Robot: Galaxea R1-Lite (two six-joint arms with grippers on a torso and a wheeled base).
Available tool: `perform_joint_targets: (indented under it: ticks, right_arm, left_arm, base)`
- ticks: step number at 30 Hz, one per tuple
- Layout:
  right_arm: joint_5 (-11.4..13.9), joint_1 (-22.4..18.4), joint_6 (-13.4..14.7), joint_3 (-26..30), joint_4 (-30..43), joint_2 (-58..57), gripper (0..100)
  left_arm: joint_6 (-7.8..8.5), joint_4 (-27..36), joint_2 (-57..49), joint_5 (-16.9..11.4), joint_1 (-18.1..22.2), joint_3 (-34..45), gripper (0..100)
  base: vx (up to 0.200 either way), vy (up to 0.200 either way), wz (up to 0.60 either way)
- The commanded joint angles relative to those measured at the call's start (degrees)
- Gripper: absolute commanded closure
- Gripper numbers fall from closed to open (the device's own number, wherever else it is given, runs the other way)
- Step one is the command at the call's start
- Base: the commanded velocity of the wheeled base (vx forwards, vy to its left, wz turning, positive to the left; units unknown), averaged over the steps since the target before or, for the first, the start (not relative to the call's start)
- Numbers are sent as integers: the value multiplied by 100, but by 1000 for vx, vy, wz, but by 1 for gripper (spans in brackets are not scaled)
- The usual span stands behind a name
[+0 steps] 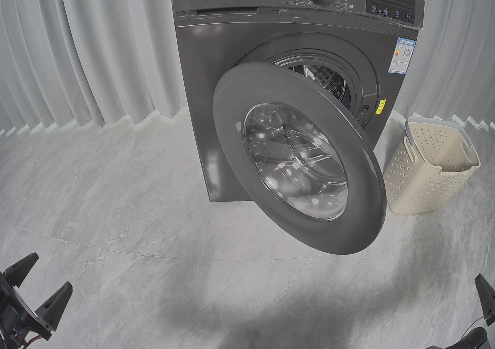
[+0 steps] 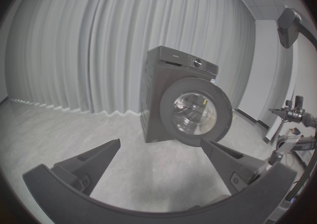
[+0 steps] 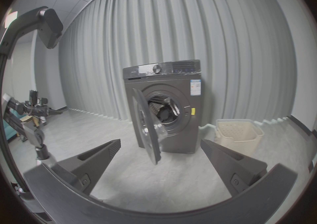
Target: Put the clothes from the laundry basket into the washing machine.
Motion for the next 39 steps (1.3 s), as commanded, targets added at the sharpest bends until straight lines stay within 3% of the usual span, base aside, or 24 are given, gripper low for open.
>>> perform_joint_targets:
  ticks: [1, 3, 4, 5, 6, 7, 11, 14, 20, 21, 23, 27, 28, 31, 39]
  right_arm:
    - [1614, 736, -177, -833, -1346, 3802, 0]
    - [1517, 1202, -133, -903, -1856, 4523, 0]
    - [1517, 1202, -133, -903, -1856, 4523, 0]
    - [1227, 1509, -116, -938, -2199, 5050, 0]
    - [1227, 1509, -116, -938, -2199, 5050, 0]
    - [779, 1878, -98, -965, -2471, 5489, 100]
    - [445, 2520, 227, -1246, -2559, 6034, 100]
    - [234, 2581, 306, -1501, -2585, 6465, 100]
    - [225, 2775, 315, -1676, -2585, 6737, 100]
    - [164, 3153, 421, -1694, -2585, 6755, 100]
    - [129, 3205, 447, -1729, -2585, 6843, 100]
    - [-179, 3161, 473, -2010, -2603, 7309, 100]
    - [-399, 3021, 491, -2177, -2673, 7476, 100]
    - [-671, 2704, 482, -2283, -2963, 7590, 100]
    - [-1031, 2098, 306, -2239, -3280, 7335, 100]
  left_arm:
    - [144, 928, -2110, 312, 1705, 879, 0]
    - [249, 1077, -2321, 303, 1942, 906, 0]
    - [249, 1077, -2321, 303, 1942, 906, 0]
    - [293, 1209, -2356, 260, 1836, 906, 0]
    - [293, 1209, -2356, 260, 1836, 906, 0]
    - [372, 1244, -2479, 154, 1775, 897, 0]
    - [504, 1262, -2488, 22, 1775, 906, 0]
    - [504, 1262, -2488, -22, 1775, 906, 0]
    - [487, 1262, -2488, -39, 1775, 897, 0]
    - [487, 1262, -2488, -39, 1775, 906, 0]
    - [487, 1262, -2488, -48, 1775, 906, 0]
    - [460, 1262, -2488, -39, 1775, 906, 0]
    - [434, 1253, -2488, -39, 1775, 897, 0]
    - [434, 1253, -2488, -39, 1775, 906, 0]
    - [460, 1253, -2488, -31, 1775, 906, 0]
  base:
    - [0, 0, 0]
    - [0, 0, 0]
    - [0, 0, 0]
    - [0, 0, 0]
    - [0, 0, 0]
    - [0, 0, 0]
    - [0, 0, 0]
    - [0, 0, 0]
    - [0, 0, 0]
    - [0, 0, 0]
    - [0, 0, 0]
    - [0, 0, 0]
    - [0, 0, 0]
    - [0, 0, 0]
    - [0, 0, 0]
